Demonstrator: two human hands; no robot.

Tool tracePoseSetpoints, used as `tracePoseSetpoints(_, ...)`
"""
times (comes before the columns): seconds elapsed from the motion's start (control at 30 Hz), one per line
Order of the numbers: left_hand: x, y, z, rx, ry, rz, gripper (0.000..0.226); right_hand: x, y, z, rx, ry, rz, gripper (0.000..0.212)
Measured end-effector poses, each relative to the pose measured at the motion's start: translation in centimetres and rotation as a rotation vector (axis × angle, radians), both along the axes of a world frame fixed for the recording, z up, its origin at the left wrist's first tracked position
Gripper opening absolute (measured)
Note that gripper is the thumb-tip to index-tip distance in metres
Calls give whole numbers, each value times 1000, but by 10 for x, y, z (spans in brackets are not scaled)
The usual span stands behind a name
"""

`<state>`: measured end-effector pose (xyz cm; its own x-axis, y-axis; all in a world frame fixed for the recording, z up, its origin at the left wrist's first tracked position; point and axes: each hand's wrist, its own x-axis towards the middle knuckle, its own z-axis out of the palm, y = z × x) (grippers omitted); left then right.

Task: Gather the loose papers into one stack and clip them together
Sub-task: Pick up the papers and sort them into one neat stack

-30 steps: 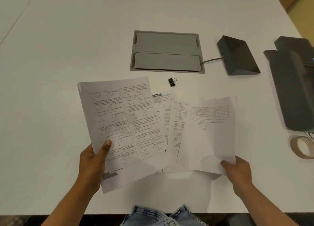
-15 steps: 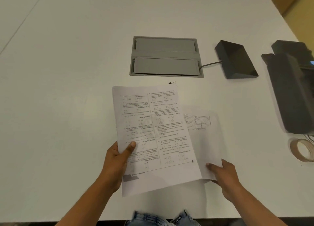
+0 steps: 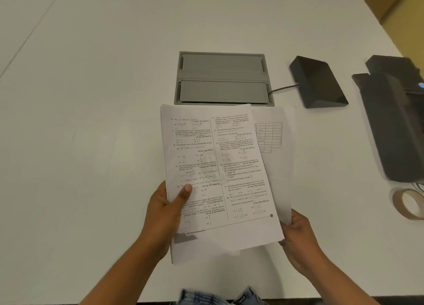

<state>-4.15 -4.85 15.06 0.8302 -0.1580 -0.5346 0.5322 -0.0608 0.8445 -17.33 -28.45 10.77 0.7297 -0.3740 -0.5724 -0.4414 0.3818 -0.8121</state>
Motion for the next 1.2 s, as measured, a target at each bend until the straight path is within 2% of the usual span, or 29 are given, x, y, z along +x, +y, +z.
tracePoseSetpoints(0.2,7,3,1,-64,20,-24,28,2,2,6,72,-40,49,34)
tracePoseSetpoints(0.37,9,8,2,-133,-42,-84,67,3,-6,13,35,-63,225,34)
tracePoseSetpoints(0.4,9,9,2,-147,-29,-95,66,4,-7,16,30,-68,292,36)
tracePoseSetpoints(0.5,9,10,4,-165,50,-92,45,9,-8,26,21,-58,482,41)
tracePoseSetpoints(0.57,9,11,2,-152,66,-116,36,11,-10,26,70,-56,529,45)
tracePoseSetpoints(0.6,9,12,1,-147,70,-128,35,10,-12,22,150,-42,497,46)
tracePoseSetpoints(0.7,9,14,-2,-122,97,-176,36,14,-19,12,540,72,181,61)
tracePoseSetpoints(0.73,8,14,-4,-104,110,-199,36,15,-19,10,570,107,128,59)
tracePoseSetpoints(0.8,5,15,-8,-87,145,-240,32,17,-14,10,477,155,194,57)
tracePoseSetpoints(0.9,1,18,-14,-91,189,-290,36,19,-6,7,356,133,286,74)
tracePoseSetpoints(1.0,1,19,-15,-101,168,-310,45,25,-1,14,316,41,267,54)
tracePoseSetpoints(1.1,7,16,-11,-122,66,-320,54,37,-3,23,291,-59,219,58)
tracePoseSetpoints(1.13,10,12,-9,-122,24,-302,54,42,-3,28,253,-96,218,58)
tracePoseSetpoints(1.2,15,6,-7,-114,-56,-214,44,53,-4,39,108,-148,191,44)
